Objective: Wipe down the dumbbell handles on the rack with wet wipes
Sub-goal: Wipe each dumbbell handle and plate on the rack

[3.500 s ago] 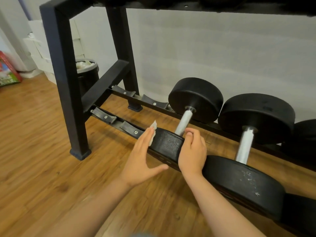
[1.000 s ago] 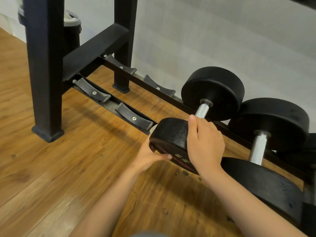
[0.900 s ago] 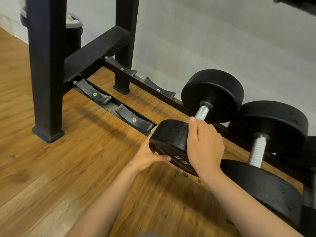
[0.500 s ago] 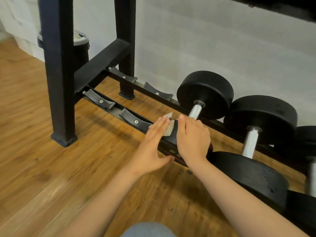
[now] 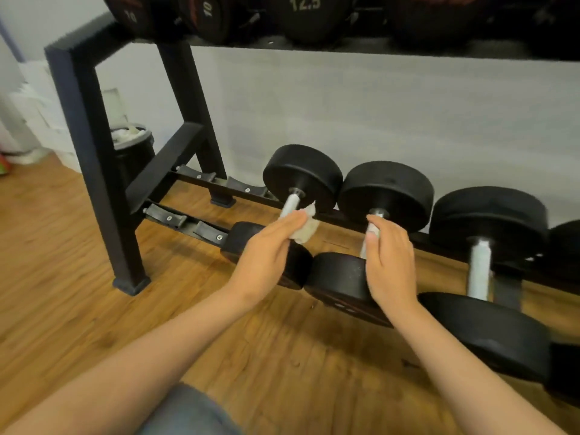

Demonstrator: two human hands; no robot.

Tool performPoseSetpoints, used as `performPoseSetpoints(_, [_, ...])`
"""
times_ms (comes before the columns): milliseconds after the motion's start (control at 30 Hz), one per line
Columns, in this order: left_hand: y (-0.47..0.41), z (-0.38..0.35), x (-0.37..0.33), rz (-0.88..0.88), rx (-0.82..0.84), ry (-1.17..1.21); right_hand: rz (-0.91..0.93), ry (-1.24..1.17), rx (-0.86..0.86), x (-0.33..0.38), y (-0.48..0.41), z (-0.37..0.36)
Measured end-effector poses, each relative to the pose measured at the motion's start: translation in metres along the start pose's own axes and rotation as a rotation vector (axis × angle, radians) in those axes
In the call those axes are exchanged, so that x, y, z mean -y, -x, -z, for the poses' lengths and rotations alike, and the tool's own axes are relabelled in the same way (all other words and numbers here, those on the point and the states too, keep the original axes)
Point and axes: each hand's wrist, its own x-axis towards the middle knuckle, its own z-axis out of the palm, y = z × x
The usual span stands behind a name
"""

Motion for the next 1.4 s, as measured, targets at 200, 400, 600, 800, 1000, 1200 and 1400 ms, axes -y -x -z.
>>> performPoseSetpoints(200, [0.036,-0.099,-0.025,-0.189,0.321,-0.286,-0.118,-0.115,0.032,-0.043,0.016,0.037])
performPoseSetpoints(400, [0.061,-0.115,-0.034,-0.163,0.323,-0.518,-0.107,-0.178,0.090,-0.060,0.023,0.023])
performPoseSetpoints(600, [0.074,-0.118,-0.037,-0.062,0.320,-0.522,-0.118,-0.160,0.055,-0.052,0.030,-0.002])
performPoseSetpoints(800, [0.043,-0.108,-0.023,0.091,0.295,-0.333,-0.155,-0.163,0.043,-0.053,0.031,-0.005])
performPoseSetpoints(1000, [0.051,-0.101,-0.006,0.147,0.278,-0.211,-0.139,-0.166,0.016,-0.054,0.032,-0.005])
performPoseSetpoints(1200, [0.037,-0.105,0.011,0.331,0.207,0.014,-0.135,-0.182,0.016,-0.056,0.032,-0.006])
performPoseSetpoints(1400, [0.055,-0.104,-0.001,0.229,0.208,-0.120,-0.147,-0.224,-0.002,-0.056,0.033,-0.006])
